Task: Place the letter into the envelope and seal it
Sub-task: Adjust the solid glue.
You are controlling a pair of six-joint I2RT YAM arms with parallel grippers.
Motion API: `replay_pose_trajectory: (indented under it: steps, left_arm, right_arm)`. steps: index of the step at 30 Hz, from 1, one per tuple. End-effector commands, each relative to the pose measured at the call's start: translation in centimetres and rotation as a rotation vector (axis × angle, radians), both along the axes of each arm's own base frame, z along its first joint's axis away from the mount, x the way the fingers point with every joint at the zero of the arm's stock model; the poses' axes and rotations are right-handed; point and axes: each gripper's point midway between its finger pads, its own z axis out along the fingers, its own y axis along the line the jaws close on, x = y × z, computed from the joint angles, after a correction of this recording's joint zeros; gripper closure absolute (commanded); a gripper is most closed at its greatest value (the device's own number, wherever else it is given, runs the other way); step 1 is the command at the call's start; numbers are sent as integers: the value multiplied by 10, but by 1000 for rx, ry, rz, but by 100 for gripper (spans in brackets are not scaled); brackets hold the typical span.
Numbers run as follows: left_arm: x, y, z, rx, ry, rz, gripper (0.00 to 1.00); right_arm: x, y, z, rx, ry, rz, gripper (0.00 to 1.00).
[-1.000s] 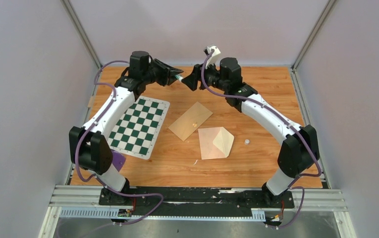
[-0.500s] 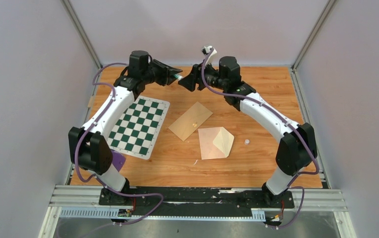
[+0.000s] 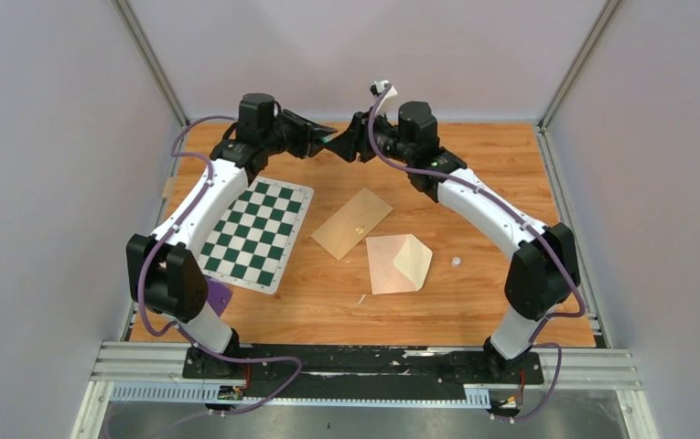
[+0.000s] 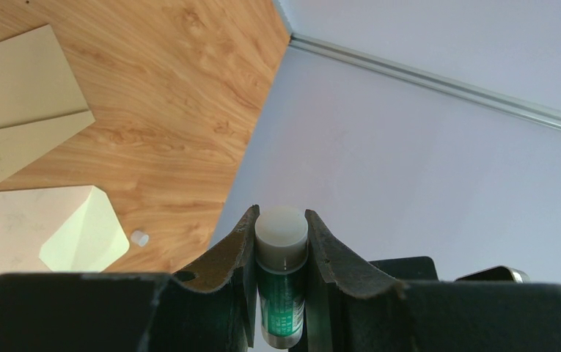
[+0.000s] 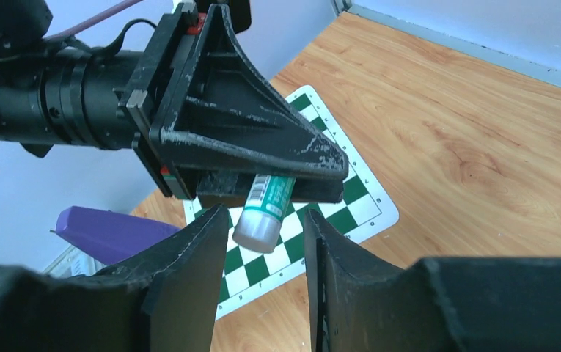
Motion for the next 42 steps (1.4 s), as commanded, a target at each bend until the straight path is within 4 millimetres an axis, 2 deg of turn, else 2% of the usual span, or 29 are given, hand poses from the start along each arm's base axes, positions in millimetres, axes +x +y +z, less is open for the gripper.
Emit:
replay_pose_trajectory:
  steps: [1,7,10,12,20,23,25,32,35,36,39,42]
  left_arm:
    - [-4,0,31,-31,-57,9,100]
    - [-5,0,32,-39,-55,12,100]
    - [-6,1,34,-40,-58,12,100]
    - [-6,1,34,-39,-60,13,100]
    - [-6,0,30,-40,-40,14,100]
    - [-6,0,27,-40,-31,15,100]
    - [-7,0,26,-39,-27,14,100]
    - [-8,-1,22,-40,-13,14,100]
    - [-8,-1,21,-40,-10,14,100]
    - [-9,-1,20,-39,-8,14,100]
    - [-10,-1,20,-40,-3,14,100]
    - [-9,-1,20,-42,-2,14,100]
  right_arm:
    - [9,12,26,64,-36,-33,58]
    - [8,17,20,59,-19,-36,61]
    - [6,18,20,58,-19,-35,69]
    - [7,17,22,60,-25,-47,70]
    - [16,13,34,62,-72,-112,67]
    - [16,12,35,56,-83,-124,54]
    - [14,11,36,57,-83,-124,53]
    - [12,12,34,52,-81,-121,66]
    - [12,12,35,53,-88,-124,74]
    - [13,11,37,54,-91,-130,74]
    - [15,10,42,60,-104,-148,62]
    - [16,10,43,59,-109,-154,61]
